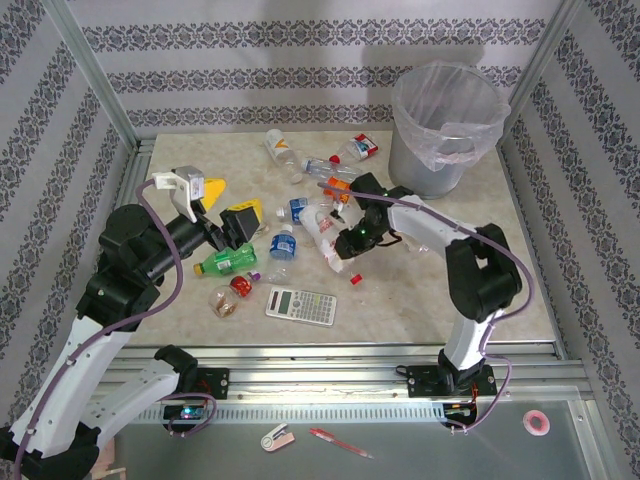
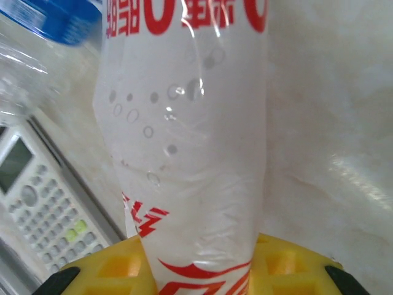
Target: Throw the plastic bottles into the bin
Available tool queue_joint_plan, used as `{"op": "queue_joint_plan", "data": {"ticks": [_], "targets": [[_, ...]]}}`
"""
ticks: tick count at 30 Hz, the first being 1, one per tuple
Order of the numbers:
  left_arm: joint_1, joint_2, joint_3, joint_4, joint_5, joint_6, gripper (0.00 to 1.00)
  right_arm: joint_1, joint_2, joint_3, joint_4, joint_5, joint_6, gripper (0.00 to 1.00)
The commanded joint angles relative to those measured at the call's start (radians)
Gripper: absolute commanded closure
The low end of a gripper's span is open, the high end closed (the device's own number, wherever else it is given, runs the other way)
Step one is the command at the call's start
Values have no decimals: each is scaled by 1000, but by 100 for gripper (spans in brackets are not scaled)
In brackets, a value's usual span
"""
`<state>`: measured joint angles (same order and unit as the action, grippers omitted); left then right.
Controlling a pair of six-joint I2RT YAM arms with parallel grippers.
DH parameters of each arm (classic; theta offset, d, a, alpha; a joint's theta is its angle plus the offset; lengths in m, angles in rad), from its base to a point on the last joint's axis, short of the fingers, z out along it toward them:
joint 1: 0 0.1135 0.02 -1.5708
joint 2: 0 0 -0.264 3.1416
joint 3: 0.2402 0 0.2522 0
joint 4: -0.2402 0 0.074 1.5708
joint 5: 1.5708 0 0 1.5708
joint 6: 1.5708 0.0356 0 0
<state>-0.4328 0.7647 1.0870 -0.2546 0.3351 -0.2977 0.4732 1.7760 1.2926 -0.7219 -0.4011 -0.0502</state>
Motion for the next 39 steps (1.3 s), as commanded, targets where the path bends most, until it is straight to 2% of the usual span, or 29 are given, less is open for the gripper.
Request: {"op": "queue_joint_plan", "data": {"ticks": [1, 7, 15, 21, 28, 33, 39], "targets": [[-17, -1, -3, 25, 9, -14, 0, -2, -129, 20, 27, 33, 40, 95], [-17, 9, -12, 55, 12, -13, 0, -27, -316, 89, 114, 118, 76, 96], [-17, 43, -12, 100, 31, -20, 0, -101, -457, 202, 262, 198, 98, 97], [-17, 68, -19, 132, 50, -30, 0, -152, -546, 246, 484, 265, 61, 100], [-19, 90, -21, 163, 56, -39, 0, -204, -572, 342, 684, 333, -6, 100], [-19, 92, -24, 170, 48, -39, 0, -265, -584, 333, 858, 398, -25, 100], [-23, 96, -25, 172, 39, -35, 0, -342, -576, 338, 983, 457, 1, 100]]}}
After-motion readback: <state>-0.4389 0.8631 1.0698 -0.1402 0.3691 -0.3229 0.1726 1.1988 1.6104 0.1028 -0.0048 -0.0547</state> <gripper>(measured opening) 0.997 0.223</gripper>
